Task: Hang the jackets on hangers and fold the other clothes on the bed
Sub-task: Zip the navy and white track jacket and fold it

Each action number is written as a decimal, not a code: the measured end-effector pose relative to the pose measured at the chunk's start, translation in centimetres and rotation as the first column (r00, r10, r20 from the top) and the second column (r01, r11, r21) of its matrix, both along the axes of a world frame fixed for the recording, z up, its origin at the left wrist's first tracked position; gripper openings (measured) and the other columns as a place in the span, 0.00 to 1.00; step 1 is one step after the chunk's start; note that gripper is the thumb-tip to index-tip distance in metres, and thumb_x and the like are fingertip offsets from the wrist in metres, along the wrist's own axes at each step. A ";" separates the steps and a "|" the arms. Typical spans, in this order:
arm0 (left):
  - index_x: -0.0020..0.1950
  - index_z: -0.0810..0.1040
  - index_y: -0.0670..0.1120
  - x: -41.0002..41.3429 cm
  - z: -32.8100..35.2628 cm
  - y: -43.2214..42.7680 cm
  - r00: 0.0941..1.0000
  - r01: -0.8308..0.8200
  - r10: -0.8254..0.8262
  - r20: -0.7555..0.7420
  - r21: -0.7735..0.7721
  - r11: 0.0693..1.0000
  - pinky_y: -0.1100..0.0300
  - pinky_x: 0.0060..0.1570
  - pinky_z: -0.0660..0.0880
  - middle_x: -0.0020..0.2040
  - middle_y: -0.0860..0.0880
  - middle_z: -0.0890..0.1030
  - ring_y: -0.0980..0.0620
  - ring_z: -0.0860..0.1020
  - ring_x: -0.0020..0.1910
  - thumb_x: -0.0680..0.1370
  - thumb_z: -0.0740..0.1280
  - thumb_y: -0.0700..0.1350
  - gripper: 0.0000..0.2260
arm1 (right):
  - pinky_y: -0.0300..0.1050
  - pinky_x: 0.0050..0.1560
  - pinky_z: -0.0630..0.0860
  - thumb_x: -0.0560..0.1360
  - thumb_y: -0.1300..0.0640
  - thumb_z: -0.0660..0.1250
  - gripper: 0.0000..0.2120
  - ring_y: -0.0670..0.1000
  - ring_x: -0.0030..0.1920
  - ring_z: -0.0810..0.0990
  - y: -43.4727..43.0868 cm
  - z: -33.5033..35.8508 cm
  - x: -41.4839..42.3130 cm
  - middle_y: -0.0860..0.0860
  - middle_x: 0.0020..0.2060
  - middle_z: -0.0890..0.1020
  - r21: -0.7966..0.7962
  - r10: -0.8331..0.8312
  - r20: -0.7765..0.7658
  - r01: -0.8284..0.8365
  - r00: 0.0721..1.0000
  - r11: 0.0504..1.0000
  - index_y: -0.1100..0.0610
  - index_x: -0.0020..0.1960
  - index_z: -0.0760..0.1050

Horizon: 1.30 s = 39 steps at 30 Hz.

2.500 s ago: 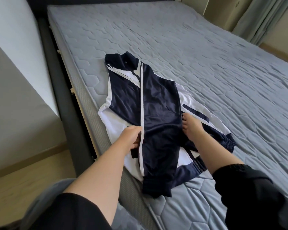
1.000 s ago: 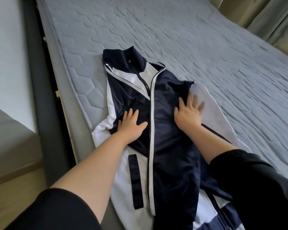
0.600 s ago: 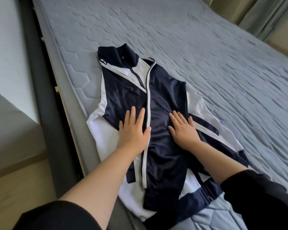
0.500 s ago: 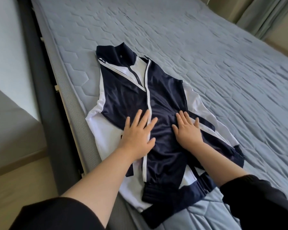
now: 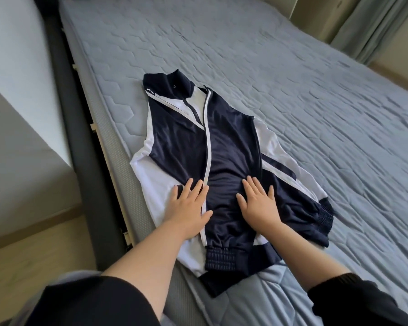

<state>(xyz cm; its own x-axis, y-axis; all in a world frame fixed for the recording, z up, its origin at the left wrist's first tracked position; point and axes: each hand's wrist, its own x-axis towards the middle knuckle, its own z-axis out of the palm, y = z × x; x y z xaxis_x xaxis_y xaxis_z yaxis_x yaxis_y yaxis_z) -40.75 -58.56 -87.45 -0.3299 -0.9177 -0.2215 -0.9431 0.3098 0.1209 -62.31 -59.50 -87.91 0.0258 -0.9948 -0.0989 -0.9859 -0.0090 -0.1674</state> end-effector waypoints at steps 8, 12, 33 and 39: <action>0.72 0.68 0.45 3.5 3.1 -5.2 0.846 -0.360 0.227 -0.482 -0.205 0.910 0.55 0.71 0.57 0.74 0.48 0.66 0.49 0.59 0.73 0.79 0.60 0.41 0.21 | 0.52 0.75 0.41 0.83 0.48 0.50 0.25 0.51 0.78 0.44 -4.4 2.6 4.9 0.52 0.78 0.51 -0.061 0.106 0.134 -0.098 0.985 0.993 0.56 0.78 0.54; 0.75 0.63 0.49 5.1 3.1 -7.7 0.818 -0.492 0.413 -0.399 -0.116 0.863 0.52 0.74 0.50 0.77 0.47 0.58 0.49 0.50 0.77 0.79 0.58 0.43 0.23 | 0.53 0.75 0.42 0.83 0.49 0.50 0.25 0.52 0.78 0.45 -8.4 3.0 8.8 0.53 0.78 0.52 -0.061 0.151 0.175 -0.143 0.973 0.988 0.57 0.78 0.53; 0.78 0.38 0.50 14.4 1.4 -21.9 0.735 -0.458 0.591 -0.332 0.400 0.794 0.49 0.75 0.46 0.79 0.45 0.44 0.46 0.44 0.77 0.78 0.56 0.63 0.38 | 0.50 0.74 0.54 0.80 0.54 0.57 0.30 0.54 0.77 0.48 -31.1 6.5 21.1 0.54 0.78 0.50 -0.128 0.132 0.327 -0.094 0.936 0.987 0.58 0.78 0.50; 0.78 0.43 0.53 15.6 1.2 -22.4 0.816 -0.387 0.505 -0.280 0.385 0.838 0.48 0.74 0.50 0.79 0.47 0.46 0.48 0.47 0.77 0.75 0.58 0.66 0.39 | 0.56 0.73 0.56 0.73 0.59 0.62 0.31 0.59 0.73 0.57 -35.0 7.3 23.6 0.56 0.70 0.65 -0.114 0.140 0.323 -0.108 0.936 0.988 0.55 0.74 0.56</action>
<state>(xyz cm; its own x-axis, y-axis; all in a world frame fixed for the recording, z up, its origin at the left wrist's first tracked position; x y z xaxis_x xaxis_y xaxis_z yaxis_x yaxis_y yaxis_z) -25.16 -80.95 -86.22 -0.0095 -0.8901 -0.4556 -0.8375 -0.2418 0.4900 -38.67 -94.50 -80.64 0.1645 -0.9859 0.0293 -0.8656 -0.1586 -0.4749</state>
